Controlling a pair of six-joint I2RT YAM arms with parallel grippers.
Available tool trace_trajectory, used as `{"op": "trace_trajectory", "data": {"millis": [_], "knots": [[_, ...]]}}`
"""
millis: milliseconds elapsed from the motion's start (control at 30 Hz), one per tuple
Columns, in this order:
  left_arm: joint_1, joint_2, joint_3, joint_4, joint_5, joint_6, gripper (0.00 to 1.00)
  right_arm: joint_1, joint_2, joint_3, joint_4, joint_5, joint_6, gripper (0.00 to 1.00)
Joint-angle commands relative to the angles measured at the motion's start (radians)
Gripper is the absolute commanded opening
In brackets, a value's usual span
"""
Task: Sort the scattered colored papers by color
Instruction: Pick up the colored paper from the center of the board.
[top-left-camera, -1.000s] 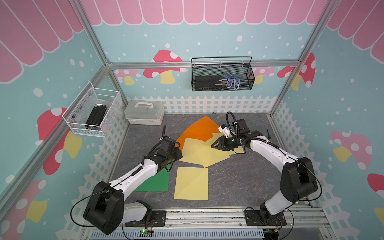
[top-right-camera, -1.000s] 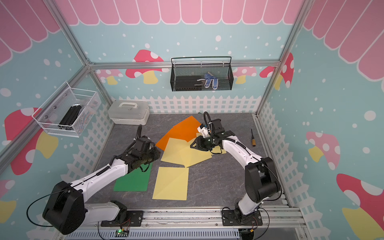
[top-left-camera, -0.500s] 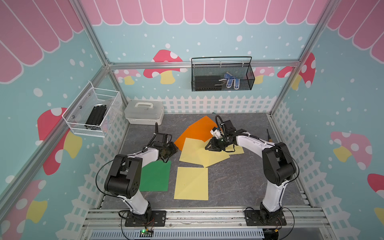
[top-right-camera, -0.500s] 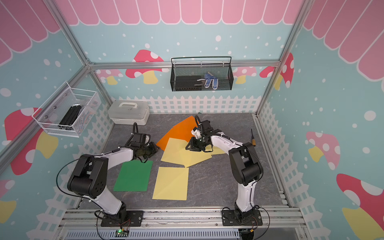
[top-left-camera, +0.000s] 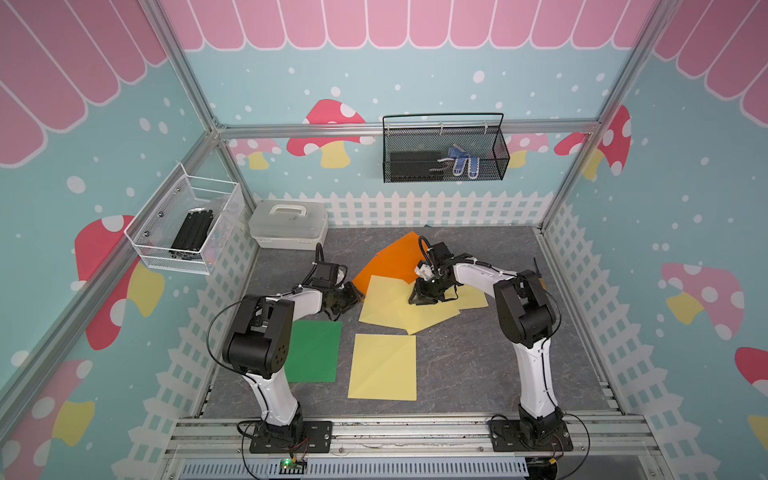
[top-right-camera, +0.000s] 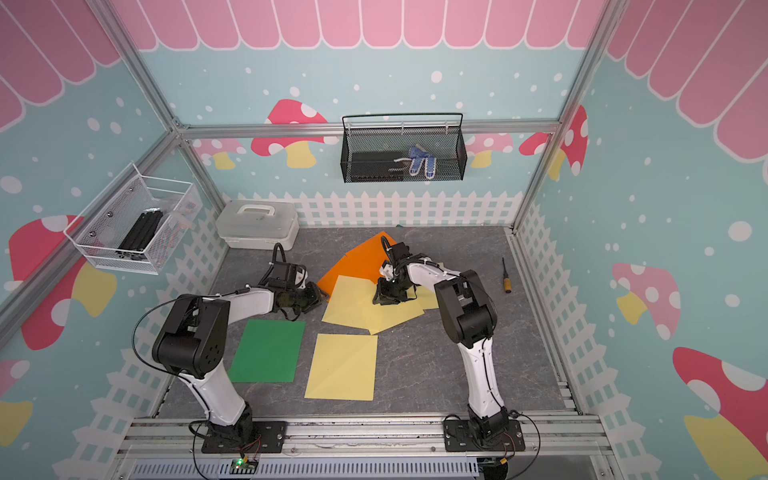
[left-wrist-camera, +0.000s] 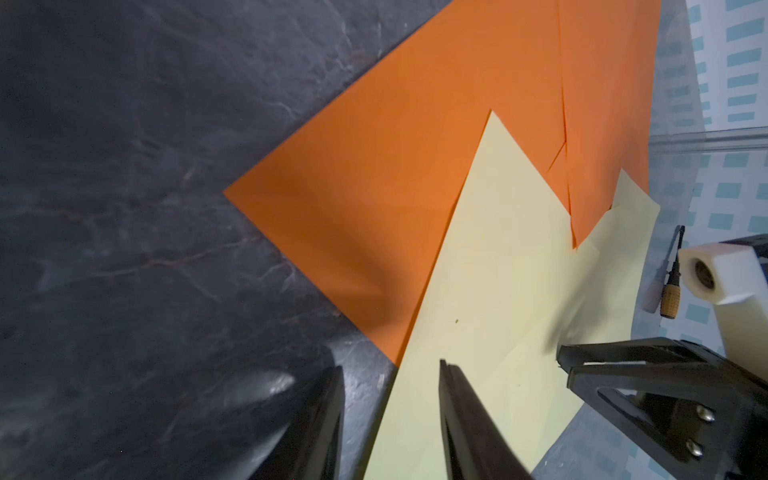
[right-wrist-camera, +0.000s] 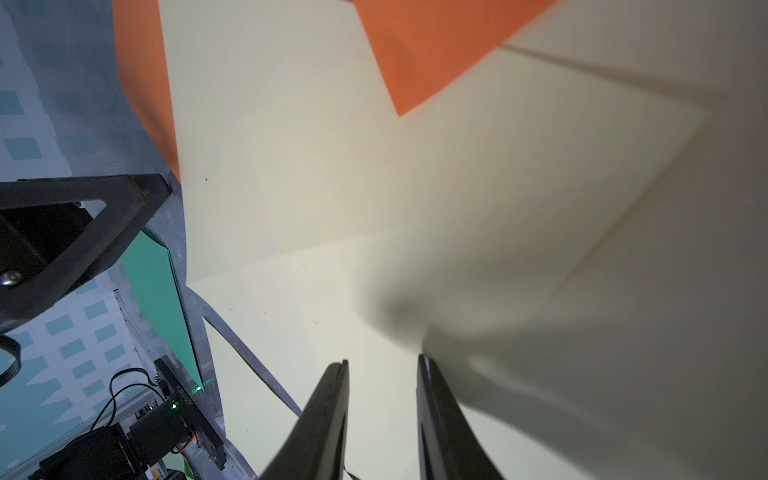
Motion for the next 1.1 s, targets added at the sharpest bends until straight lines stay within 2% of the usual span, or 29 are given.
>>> {"op": "trace_trajectory", "data": {"millis": [0, 500, 700, 933, 1067], "knots": [[0.002, 0.035, 0.031, -0.016, 0.032, 0.028, 0.41, 0.008, 0.038, 0.022, -0.053, 0.038, -0.025, 0.3], [-0.024, 0.064, 0.079, -0.074, 0.047, 0.062, 0.39, 0.01, 0.07, 0.047, -0.071, 0.032, -0.036, 0.3], [-0.017, 0.005, 0.043, -0.154, -0.027, 0.104, 0.39, 0.01, 0.066, 0.045, -0.073, 0.034, -0.04, 0.3], [-0.034, 0.002, -0.012, -0.159, -0.038, 0.099, 0.39, 0.009, 0.07, 0.044, -0.073, 0.031, -0.044, 0.3], [-0.038, 0.011, -0.029, -0.133, 0.01, 0.091, 0.38, 0.01, 0.077, 0.045, -0.073, 0.028, -0.045, 0.3]]}}
